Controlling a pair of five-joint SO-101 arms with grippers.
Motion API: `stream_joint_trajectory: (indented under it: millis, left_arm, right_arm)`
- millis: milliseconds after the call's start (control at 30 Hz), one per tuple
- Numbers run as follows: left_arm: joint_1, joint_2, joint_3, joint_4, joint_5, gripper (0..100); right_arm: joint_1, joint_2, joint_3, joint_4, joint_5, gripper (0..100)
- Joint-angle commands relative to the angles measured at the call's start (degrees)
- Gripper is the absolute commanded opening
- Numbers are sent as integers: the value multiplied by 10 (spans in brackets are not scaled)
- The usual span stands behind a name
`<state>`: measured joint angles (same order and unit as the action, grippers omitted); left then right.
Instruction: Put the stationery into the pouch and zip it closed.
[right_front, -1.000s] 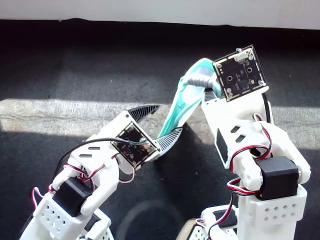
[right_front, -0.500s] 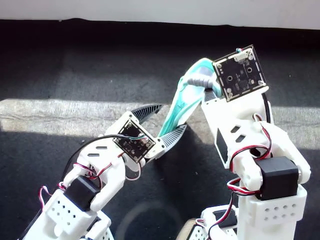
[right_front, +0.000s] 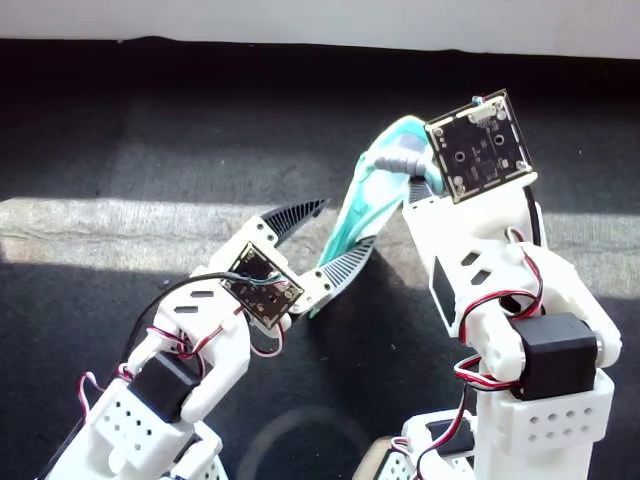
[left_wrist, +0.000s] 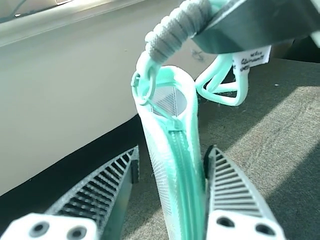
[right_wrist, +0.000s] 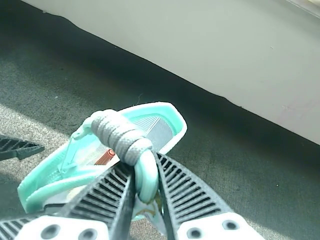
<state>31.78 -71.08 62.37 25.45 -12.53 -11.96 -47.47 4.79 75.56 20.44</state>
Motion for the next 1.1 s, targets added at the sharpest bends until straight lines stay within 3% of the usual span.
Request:
stream_joint_trajectory:
  millis: [0, 100, 367, 633, 800, 900, 967, 1067]
  left_arm:
    - [15, 44, -45, -14, 8, 94]
    - [22, 106, -88, -14, 8, 22]
    - [22, 193, -143, -17, 8, 21]
    - [20, 189, -141, -14, 7, 125]
    - [20, 189, -142, -18, 7, 101]
    - [20, 189, -143, -15, 4, 11]
    - [19, 189, -142, -8, 4, 16]
    - [3, 189, -151, 22, 6, 10]
  right_arm:
    - [2, -5, -2, -11, 2, 6]
    - [2, -6, -2, -10, 2, 6]
    - [2, -7, -5, 4, 2, 6]
    - [2, -6, -3, 9, 3, 6]
    - [2, -6, -3, 9, 4, 6]
    - [5, -6, -3, 9, 4, 6]
    - [10, -5, -3, 9, 5, 6]
    - [65, -1, -4, -5, 5, 6]
